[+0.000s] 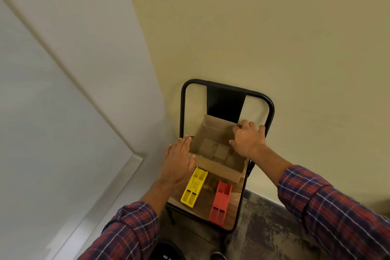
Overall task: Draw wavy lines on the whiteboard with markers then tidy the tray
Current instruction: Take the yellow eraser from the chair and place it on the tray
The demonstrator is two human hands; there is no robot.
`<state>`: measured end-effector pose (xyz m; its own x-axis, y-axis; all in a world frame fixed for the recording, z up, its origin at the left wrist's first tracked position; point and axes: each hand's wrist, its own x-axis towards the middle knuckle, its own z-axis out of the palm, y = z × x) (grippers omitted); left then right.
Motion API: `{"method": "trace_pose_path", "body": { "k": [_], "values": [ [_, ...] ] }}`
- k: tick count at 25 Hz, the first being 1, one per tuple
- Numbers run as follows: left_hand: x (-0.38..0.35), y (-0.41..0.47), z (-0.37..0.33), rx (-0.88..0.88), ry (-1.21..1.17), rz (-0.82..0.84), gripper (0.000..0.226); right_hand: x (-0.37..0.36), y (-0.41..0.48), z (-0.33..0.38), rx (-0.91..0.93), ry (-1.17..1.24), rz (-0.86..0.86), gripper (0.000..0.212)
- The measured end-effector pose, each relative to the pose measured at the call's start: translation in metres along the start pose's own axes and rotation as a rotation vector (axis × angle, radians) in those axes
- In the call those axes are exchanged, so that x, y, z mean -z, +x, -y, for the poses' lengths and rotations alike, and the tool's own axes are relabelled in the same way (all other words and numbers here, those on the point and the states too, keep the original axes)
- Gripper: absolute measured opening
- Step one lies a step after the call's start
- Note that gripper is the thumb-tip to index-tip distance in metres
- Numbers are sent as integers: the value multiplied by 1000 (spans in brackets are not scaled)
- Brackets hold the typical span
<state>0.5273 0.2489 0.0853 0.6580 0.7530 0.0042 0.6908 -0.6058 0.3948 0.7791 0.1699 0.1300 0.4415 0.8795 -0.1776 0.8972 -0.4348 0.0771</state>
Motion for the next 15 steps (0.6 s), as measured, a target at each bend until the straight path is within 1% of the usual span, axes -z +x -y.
{"method": "trace_pose_path", "body": {
  "k": [3, 6, 9, 11, 13, 15],
  "values": [
    [1, 0, -3, -25, 16, 44, 66, -2, 5, -4, -31, 56, -16, 46],
    [1, 2, -8, -77, 65, 139, 71, -5, 8, -12, -63, 90, -90, 34],
    [-1, 5, -12, -87, 85, 157, 69, -9, 5, -21, -44, 90, -129, 35],
    [-4, 8, -13, -74, 92, 150, 69, -17, 5, -25, -26, 214, -111, 35],
    [-5, 11, -14, -66, 94, 143, 68, -21, 3, -25, 0, 419, -42, 39],
    [-5, 14, -15, -62, 86, 137, 68, -25, 1, -24, 42, 507, 33, 45]
  ]
}}
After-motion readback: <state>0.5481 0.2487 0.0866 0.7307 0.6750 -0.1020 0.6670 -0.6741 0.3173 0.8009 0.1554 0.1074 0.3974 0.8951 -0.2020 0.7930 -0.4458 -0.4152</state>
